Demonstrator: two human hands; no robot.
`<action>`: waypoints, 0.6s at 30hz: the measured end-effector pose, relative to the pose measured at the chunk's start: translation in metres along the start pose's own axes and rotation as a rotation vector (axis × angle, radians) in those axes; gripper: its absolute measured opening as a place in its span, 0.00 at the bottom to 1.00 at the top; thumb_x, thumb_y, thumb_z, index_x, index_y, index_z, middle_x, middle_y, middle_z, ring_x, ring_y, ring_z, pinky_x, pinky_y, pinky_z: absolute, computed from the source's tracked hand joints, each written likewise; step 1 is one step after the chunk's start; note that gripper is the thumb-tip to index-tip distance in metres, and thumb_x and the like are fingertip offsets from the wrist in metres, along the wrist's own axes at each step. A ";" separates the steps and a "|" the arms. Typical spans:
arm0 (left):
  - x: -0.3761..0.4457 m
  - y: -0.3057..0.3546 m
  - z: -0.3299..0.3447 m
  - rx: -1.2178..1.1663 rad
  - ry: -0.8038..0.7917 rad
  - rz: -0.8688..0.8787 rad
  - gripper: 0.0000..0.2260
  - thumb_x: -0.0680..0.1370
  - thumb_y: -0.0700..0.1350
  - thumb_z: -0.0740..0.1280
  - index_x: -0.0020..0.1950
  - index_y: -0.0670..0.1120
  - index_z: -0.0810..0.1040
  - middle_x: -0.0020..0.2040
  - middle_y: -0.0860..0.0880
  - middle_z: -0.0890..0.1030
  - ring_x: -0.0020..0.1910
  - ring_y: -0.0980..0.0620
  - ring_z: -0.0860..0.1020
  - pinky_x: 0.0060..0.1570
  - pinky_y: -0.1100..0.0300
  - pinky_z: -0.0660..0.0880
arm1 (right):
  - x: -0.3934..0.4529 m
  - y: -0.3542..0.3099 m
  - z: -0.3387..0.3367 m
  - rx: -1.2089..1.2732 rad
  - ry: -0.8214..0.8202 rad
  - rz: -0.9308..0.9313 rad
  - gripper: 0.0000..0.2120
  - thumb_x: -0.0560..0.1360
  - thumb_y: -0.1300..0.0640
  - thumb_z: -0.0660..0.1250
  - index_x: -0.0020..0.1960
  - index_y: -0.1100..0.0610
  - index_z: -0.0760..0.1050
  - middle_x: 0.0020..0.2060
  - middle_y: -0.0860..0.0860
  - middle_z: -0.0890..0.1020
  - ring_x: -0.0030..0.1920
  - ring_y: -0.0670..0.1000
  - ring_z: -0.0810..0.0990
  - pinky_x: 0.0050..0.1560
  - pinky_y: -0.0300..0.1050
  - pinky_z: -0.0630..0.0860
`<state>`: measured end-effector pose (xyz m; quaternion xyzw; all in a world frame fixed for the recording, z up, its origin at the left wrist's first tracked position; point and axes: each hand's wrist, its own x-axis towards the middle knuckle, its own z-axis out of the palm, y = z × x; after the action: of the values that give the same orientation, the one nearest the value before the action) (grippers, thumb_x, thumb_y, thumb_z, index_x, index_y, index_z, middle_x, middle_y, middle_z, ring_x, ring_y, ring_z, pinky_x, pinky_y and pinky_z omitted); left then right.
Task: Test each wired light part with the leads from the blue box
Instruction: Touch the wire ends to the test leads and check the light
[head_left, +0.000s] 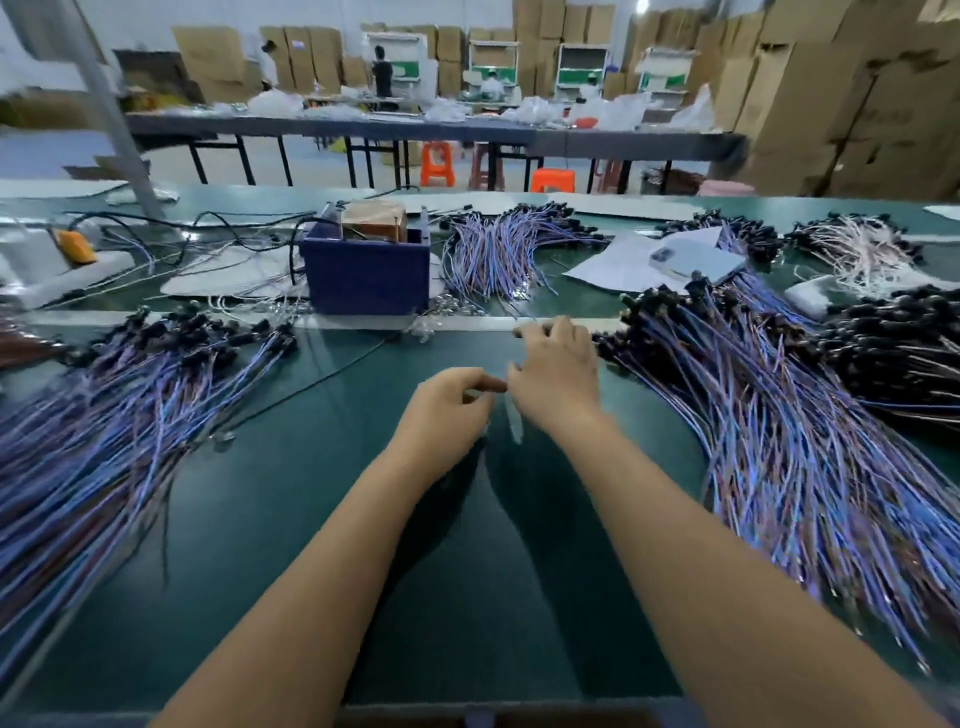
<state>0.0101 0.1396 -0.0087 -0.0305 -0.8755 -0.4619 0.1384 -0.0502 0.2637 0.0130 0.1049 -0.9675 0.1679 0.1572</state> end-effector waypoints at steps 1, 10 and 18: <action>0.001 -0.009 -0.013 0.025 0.049 -0.016 0.14 0.76 0.38 0.64 0.41 0.57 0.79 0.40 0.54 0.81 0.35 0.62 0.77 0.37 0.69 0.71 | 0.002 -0.018 0.010 0.043 -0.033 -0.029 0.19 0.77 0.53 0.62 0.67 0.55 0.70 0.63 0.57 0.69 0.64 0.59 0.64 0.65 0.51 0.62; 0.008 -0.067 -0.089 0.443 0.408 -0.204 0.10 0.75 0.39 0.64 0.50 0.47 0.84 0.58 0.44 0.77 0.61 0.43 0.70 0.59 0.58 0.64 | -0.001 -0.085 0.068 0.284 -0.190 -0.121 0.16 0.77 0.50 0.61 0.63 0.50 0.75 0.61 0.54 0.73 0.63 0.57 0.67 0.64 0.50 0.64; 0.026 -0.093 -0.115 0.725 0.393 -0.587 0.17 0.78 0.44 0.60 0.67 0.46 0.72 0.67 0.40 0.71 0.66 0.38 0.67 0.64 0.48 0.64 | 0.004 -0.081 0.071 0.327 -0.168 -0.131 0.12 0.78 0.51 0.61 0.58 0.51 0.78 0.58 0.52 0.74 0.62 0.55 0.67 0.62 0.49 0.63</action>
<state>-0.0068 -0.0096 -0.0144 0.3547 -0.9086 -0.1448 0.1665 -0.0526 0.1635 -0.0251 0.2057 -0.9282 0.3027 0.0673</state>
